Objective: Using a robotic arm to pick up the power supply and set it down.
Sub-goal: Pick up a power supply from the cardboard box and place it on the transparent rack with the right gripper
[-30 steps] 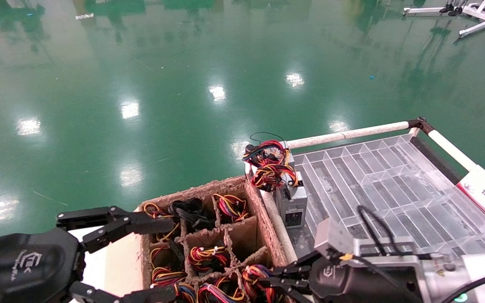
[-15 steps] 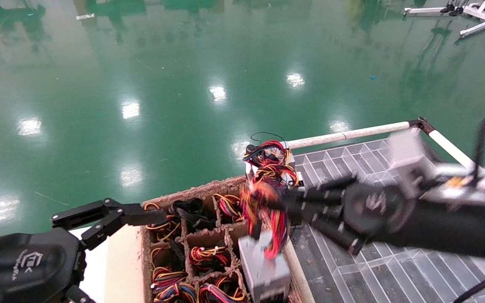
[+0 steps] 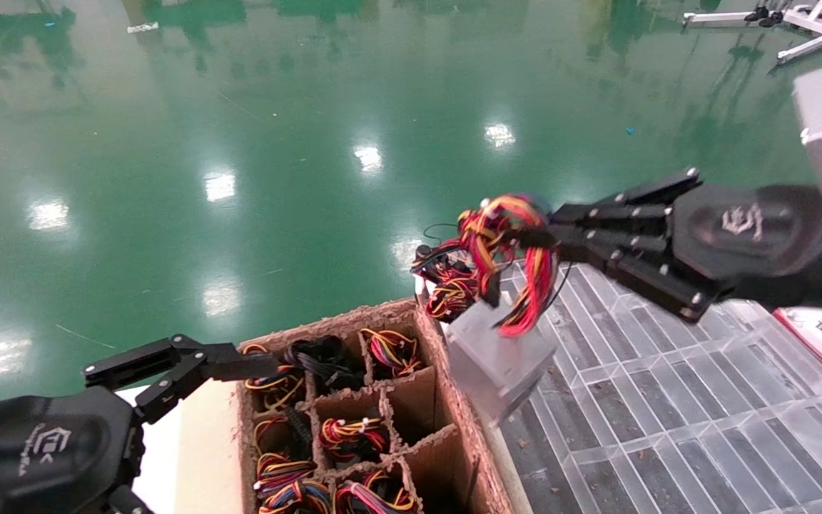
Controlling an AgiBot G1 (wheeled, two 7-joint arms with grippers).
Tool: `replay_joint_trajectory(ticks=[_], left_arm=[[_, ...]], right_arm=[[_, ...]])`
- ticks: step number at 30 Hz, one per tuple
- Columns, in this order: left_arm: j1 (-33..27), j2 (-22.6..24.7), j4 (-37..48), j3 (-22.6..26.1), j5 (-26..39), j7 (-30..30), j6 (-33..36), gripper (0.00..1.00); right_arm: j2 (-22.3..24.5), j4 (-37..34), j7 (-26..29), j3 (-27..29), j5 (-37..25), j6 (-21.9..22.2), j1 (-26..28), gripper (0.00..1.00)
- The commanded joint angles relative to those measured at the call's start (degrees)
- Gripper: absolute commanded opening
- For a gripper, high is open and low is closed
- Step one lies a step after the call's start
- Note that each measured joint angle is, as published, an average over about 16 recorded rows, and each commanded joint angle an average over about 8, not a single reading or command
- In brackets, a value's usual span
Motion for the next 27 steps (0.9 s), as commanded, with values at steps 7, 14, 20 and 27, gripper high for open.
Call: replay_joint_trajectory(ticks=[7,14,20,27], left_arm=[[0.0,0.0,0.0,0.0,0.0,0.0,0.0,1.0],[0.0,0.0,0.0,0.0,0.0,0.0,0.0,1.0],[0.0,0.0,0.0,0.0,0.0,0.0,0.0,1.0],[0.0,0.0,0.0,0.0,0.0,0.0,0.0,1.0]], right_arm=[[1.6,-4.9,-2.9,-3.4,-2.7,-0.1,2.8,0.0],[-0.1,-10.5,-6.6,-6.2,-3.6,0.0,2.8,0.0],[-2.8,-15.7,-9.4,-8.2,-3.9,0.2,3.1,0.0],[-5.7,-21.9,-12.8,-9.2,-3.1,0.4,2.9,0.0]])
